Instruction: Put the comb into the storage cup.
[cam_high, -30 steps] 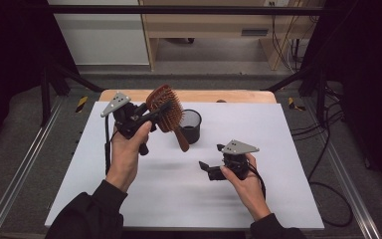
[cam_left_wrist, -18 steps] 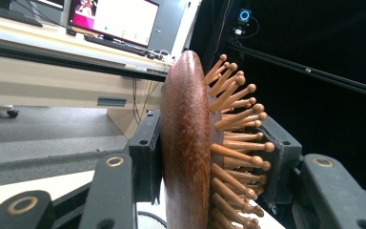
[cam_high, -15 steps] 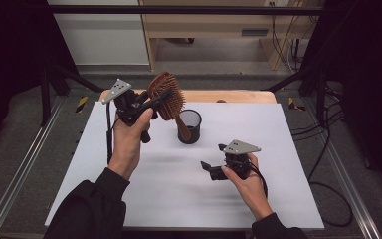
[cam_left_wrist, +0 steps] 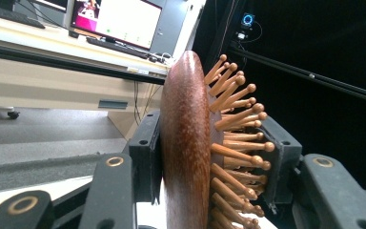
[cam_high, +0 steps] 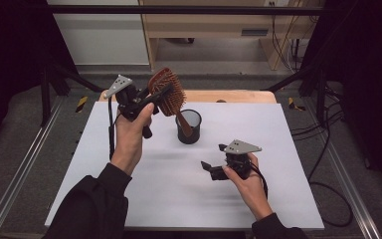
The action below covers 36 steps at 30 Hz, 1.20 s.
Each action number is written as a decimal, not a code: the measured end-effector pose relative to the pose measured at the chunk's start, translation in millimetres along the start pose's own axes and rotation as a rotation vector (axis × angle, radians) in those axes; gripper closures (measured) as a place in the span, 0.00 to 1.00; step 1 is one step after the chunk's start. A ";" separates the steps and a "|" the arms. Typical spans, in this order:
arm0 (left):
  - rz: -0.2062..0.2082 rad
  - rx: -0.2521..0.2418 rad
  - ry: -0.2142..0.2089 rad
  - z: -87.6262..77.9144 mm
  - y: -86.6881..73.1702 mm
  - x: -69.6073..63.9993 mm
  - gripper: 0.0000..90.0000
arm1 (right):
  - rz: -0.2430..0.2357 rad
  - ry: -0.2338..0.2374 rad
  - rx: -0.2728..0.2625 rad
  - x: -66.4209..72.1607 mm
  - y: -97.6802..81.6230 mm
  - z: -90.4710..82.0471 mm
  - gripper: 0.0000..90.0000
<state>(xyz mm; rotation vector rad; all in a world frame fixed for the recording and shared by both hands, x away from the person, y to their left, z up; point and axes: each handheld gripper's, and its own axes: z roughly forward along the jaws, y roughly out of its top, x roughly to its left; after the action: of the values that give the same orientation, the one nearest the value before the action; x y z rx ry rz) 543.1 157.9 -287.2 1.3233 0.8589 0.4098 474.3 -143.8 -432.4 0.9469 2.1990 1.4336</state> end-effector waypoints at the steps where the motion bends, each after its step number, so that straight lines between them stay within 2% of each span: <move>1: -0.002 -0.004 0.001 0.5 0.7 0.1 0.57 | -0.001 0.000 0.000 -0.1 0.0 -0.2 0.11; 20: 0.012 -0.023 0.015 7.9 9.5 3.1 0.57 | 0.002 -0.002 -0.005 -0.6 0.1 -1.1 0.10; 36: 0.003 -0.038 0.017 7.0 12.6 2.4 0.57 | 0.001 -0.005 -0.011 -1.6 0.0 -2.2 0.10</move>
<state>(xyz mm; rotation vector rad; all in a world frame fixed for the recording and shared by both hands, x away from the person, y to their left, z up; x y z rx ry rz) 552.3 157.8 -275.9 1.2879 0.8597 0.4377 474.2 -146.4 -431.5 0.9474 2.1855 1.4406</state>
